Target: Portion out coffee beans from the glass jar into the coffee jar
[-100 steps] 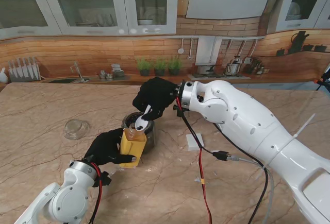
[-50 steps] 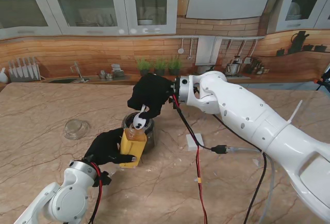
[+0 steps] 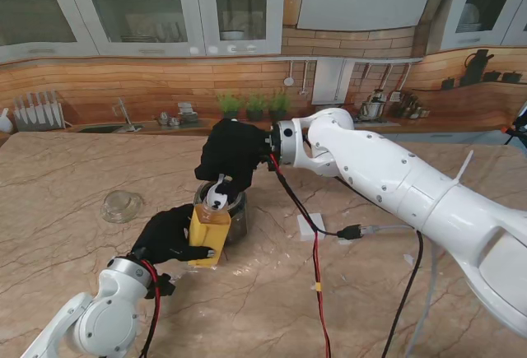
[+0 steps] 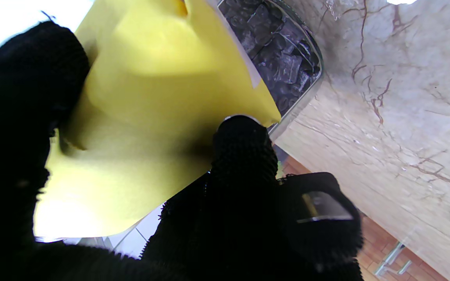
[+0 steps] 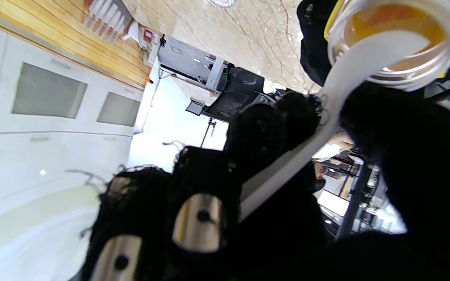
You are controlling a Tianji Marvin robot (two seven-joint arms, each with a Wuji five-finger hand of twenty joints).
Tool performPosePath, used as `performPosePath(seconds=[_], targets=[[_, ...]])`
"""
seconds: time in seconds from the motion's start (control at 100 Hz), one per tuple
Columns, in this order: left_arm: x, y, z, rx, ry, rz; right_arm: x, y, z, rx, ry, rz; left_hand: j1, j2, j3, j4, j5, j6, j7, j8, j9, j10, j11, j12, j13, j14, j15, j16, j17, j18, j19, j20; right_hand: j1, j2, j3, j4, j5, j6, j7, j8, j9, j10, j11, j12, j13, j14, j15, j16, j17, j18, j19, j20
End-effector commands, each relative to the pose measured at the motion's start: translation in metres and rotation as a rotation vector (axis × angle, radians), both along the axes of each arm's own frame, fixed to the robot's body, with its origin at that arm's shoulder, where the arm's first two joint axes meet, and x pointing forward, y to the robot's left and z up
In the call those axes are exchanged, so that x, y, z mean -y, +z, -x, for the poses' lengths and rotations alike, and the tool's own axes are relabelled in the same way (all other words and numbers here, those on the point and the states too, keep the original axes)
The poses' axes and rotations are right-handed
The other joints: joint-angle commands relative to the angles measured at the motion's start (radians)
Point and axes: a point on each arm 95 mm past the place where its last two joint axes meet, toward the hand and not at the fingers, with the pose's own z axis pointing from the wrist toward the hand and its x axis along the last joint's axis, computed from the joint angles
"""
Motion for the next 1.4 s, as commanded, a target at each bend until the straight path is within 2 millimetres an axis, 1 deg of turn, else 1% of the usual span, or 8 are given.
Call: performPosePath(seconds=[0.0, 0.81, 0.86, 0.89, 1.0, 1.04, 1.2, 1.39], targets=[[0.0005, -0.0001, 0.0028, -0.001, 0.003, 0.011, -0.0023, 0.0098, -0.0012, 0.032, 0.009, 0.001, 0.176, 0.153, 0.446, 0.226, 0.108, -0.245, 0.221, 0.061, 0.128, -0.104, 0.145, 0.053, -0.007, 0.035, 0.005, 0.004, 0.015, -0.043, 0.127, 0.015, 0.078, -0.008, 0.101, -0.018, 0.016, 0.024, 0.061, 0.02, 0.069, 0.061, 0.039, 0.009, -0.001, -0.022, 0.11, 0.035, 0.038, -0.231, 0.289, 0.023], [0.0008, 0.0047, 0.0028, 0.007, 0.002, 0.033, -0.007, 0.0096, -0.001, 0.15, 0.068, -0.008, 0.176, 0.152, 0.446, 0.228, 0.109, -0.243, 0.22, 0.06, 0.129, -0.105, 0.145, 0.052, -0.008, 0.035, 0.006, 0.003, 0.015, -0.043, 0.128, 0.015, 0.105, -0.036, 0.099, -0.007, 0.005, 0.052, 0.074, -0.009, 0.058, 0.076, 0.05, -0.004, -0.001, -0.02, 0.098, 0.027, 0.038, -0.241, 0.279, 0.016], [0.0007, 0.0049, 0.0028, 0.007, 0.002, 0.034, -0.0071, 0.0095, -0.0009, 0.154, 0.068, -0.012, 0.177, 0.152, 0.447, 0.228, 0.109, -0.243, 0.221, 0.06, 0.129, -0.104, 0.145, 0.052, -0.008, 0.036, 0.006, 0.003, 0.015, -0.043, 0.129, 0.015, 0.112, -0.04, 0.089, 0.002, 0.008, 0.054, 0.073, -0.015, 0.059, 0.078, 0.052, -0.006, 0.0, -0.015, 0.097, 0.025, 0.038, -0.24, 0.279, 0.015], [0.0007, 0.005, 0.0028, 0.007, 0.002, 0.034, -0.0072, 0.0093, -0.0009, 0.157, 0.068, -0.015, 0.176, 0.151, 0.446, 0.228, 0.109, -0.243, 0.221, 0.06, 0.13, -0.103, 0.145, 0.053, -0.008, 0.036, 0.007, 0.003, 0.015, -0.043, 0.129, 0.015, 0.115, -0.039, 0.068, 0.029, 0.007, 0.053, 0.079, -0.025, 0.06, 0.076, 0.055, -0.012, -0.001, -0.016, 0.098, 0.022, 0.038, -0.24, 0.279, 0.015], [0.0005, 0.0051, 0.003, 0.006, 0.002, 0.034, -0.0072, 0.0094, -0.0006, 0.166, 0.072, -0.024, 0.177, 0.151, 0.447, 0.228, 0.11, -0.243, 0.221, 0.06, 0.13, -0.102, 0.145, 0.053, -0.008, 0.036, 0.008, 0.003, 0.015, -0.044, 0.129, 0.015, 0.12, -0.048, 0.055, 0.051, 0.016, 0.057, 0.077, -0.04, 0.064, 0.072, 0.057, -0.016, -0.001, -0.011, 0.101, 0.021, 0.038, -0.24, 0.279, 0.015], [0.0003, 0.0051, 0.0031, 0.007, 0.003, 0.034, -0.0072, 0.0096, -0.0002, 0.171, 0.077, -0.028, 0.178, 0.151, 0.448, 0.229, 0.111, -0.243, 0.221, 0.06, 0.13, -0.102, 0.145, 0.052, -0.008, 0.036, 0.008, 0.003, 0.015, -0.044, 0.129, 0.016, 0.126, -0.048, 0.035, 0.082, 0.017, 0.057, 0.086, -0.056, 0.065, 0.07, 0.059, -0.021, -0.001, -0.01, 0.102, 0.019, 0.038, -0.24, 0.279, 0.015], [-0.0002, 0.0053, 0.0033, 0.008, 0.007, 0.036, -0.0078, 0.0109, 0.0012, 0.188, 0.095, -0.037, 0.176, 0.151, 0.447, 0.228, 0.11, -0.243, 0.221, 0.06, 0.129, -0.103, 0.145, 0.052, -0.008, 0.036, 0.007, 0.003, 0.015, -0.045, 0.13, 0.016, 0.132, -0.061, 0.034, 0.11, 0.015, 0.052, 0.092, -0.073, 0.066, 0.065, 0.061, -0.027, -0.001, -0.002, 0.101, 0.018, 0.037, -0.241, 0.277, 0.013], [-0.0005, 0.0061, 0.0031, 0.01, 0.007, 0.036, -0.0081, 0.0136, 0.0021, 0.208, 0.108, -0.053, 0.175, 0.152, 0.447, 0.229, 0.109, -0.245, 0.221, 0.06, 0.129, -0.103, 0.145, 0.052, -0.008, 0.035, 0.007, 0.002, 0.015, -0.045, 0.13, 0.016, 0.135, -0.065, 0.033, 0.124, 0.01, 0.048, 0.101, -0.083, 0.062, 0.064, 0.062, -0.029, -0.001, -0.002, 0.101, 0.017, 0.037, -0.242, 0.272, 0.011]])
